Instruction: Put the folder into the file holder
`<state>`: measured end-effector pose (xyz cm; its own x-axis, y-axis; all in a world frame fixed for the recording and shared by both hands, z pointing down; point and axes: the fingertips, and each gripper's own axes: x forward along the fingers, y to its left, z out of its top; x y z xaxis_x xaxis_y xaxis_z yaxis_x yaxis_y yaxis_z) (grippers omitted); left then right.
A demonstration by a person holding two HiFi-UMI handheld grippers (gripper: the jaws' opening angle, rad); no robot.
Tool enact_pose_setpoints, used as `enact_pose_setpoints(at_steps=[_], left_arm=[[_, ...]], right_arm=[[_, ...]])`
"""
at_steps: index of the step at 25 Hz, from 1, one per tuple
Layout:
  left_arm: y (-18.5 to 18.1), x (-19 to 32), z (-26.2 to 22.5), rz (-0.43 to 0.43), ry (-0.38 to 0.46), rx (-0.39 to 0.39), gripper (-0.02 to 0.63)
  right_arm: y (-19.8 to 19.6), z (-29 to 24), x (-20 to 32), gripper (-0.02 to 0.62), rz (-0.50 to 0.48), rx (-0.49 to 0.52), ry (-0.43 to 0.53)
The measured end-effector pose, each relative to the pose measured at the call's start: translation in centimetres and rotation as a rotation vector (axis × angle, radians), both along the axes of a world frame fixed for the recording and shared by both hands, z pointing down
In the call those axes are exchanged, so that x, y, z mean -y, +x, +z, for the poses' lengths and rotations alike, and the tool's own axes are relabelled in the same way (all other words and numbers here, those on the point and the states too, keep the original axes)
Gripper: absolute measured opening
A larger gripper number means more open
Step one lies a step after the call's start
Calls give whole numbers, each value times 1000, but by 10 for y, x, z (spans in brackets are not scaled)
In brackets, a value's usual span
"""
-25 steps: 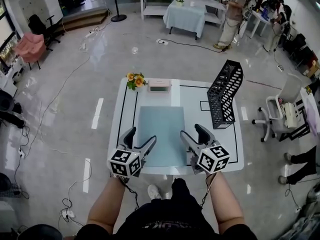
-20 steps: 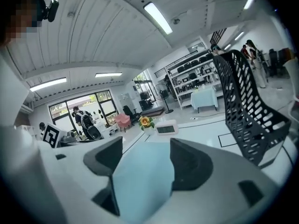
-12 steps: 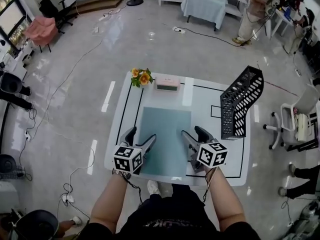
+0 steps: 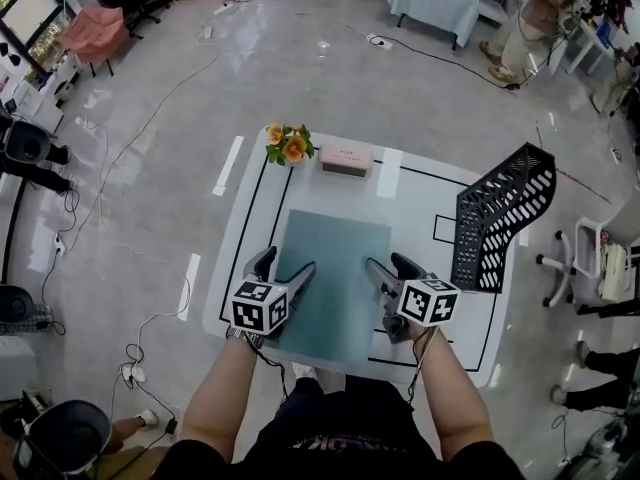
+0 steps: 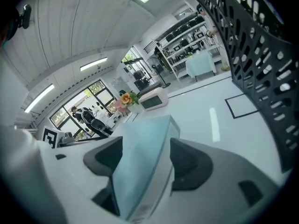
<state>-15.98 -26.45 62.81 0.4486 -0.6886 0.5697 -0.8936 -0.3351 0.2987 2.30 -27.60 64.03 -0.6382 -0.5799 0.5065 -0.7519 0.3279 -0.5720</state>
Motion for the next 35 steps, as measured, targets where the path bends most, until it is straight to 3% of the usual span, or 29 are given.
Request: enact_pose_setpoints(at_steps=[13, 27, 35], left_arm=[[1, 13, 29, 8, -91, 34, 380], [3, 18, 43, 60, -201, -53, 387], [4, 21, 47, 84, -238, -92, 390]], right_arm=[[-6, 22, 11, 302, -25, 20, -99], [-8, 37, 15, 302, -1, -4, -169], [-9, 43, 15, 307, 42, 55, -223]])
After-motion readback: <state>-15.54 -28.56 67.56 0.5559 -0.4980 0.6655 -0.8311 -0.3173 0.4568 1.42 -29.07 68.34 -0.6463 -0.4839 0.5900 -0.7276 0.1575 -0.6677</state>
